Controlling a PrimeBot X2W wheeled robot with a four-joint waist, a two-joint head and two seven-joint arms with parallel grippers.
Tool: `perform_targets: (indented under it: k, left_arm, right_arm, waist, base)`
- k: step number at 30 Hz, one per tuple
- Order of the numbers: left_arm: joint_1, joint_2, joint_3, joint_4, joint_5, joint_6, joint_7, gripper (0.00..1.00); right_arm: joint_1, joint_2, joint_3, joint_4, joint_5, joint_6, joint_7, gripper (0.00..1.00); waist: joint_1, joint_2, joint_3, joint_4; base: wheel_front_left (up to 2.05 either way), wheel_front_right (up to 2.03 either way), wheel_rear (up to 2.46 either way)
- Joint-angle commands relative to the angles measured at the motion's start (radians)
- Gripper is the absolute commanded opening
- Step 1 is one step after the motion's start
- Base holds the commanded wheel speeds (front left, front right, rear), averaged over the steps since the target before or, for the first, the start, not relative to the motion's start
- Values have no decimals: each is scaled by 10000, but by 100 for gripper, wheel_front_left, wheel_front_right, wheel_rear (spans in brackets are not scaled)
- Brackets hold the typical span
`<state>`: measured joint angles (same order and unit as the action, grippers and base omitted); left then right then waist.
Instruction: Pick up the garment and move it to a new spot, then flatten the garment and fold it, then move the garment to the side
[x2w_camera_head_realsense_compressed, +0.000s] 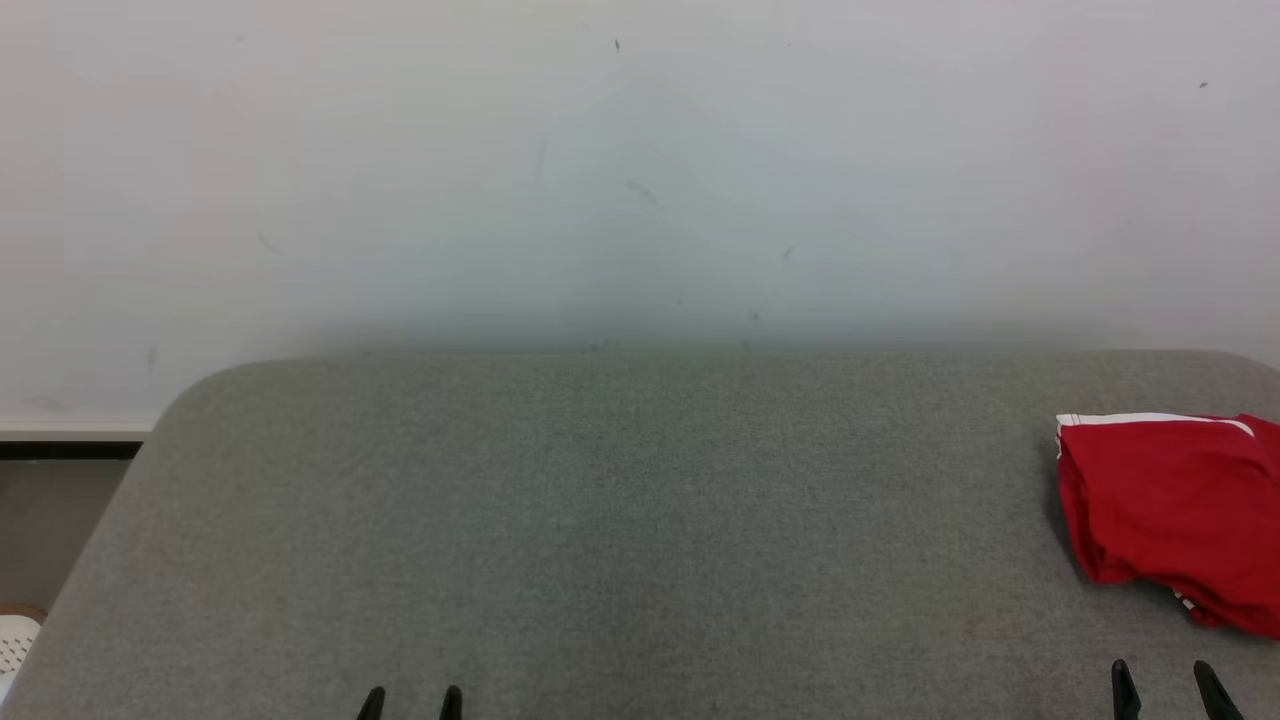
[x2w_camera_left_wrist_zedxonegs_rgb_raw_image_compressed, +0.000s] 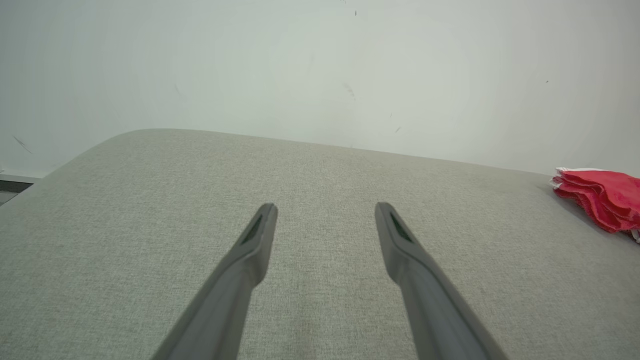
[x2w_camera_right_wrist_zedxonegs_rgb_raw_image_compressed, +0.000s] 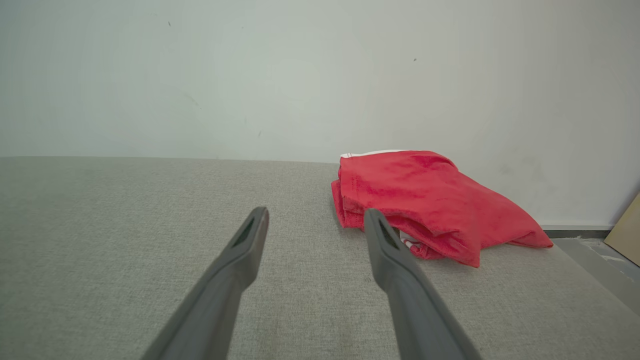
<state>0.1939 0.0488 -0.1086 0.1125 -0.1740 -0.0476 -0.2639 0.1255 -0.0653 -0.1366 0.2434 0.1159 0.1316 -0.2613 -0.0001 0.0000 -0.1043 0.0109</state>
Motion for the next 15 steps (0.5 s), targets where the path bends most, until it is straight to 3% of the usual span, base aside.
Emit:
perform_targets:
  k: [1,3,4,8,15]
  left_arm:
    - [123,40,16,-2,37,8,2,100]
    - [133,40,-10,16,104,-13,2,100]
    - [9,-2,-19,38,1,-4,0,0]
    - [80,-21,-52,341,-106,-6,14,0]
    - [-215,37,102,409,-1566,-77,322,0]
  right_arm:
    - [135,7,-23,-36,-36,-23,-40,100]
    - [137,24,-48,-54,-64,-23,-40,100]
    - [0,23,-12,11,-18,0,2,0]
    - [-8,113,-15,367,63,2,89,0]
    - [-309,113,-72,396,1495,1,523,0]
  waist:
    - [1,0,-8,2]
    - [1,0,-17,15]
    - [1,0,-17,9]
    - [1,0,-13,5]
    - [1,0,48,-3]
  base:
    - [0,0,0]
    - [0,0,0]
    - [0,0,0]
    - [0,0,0]
    - [0,0,0]
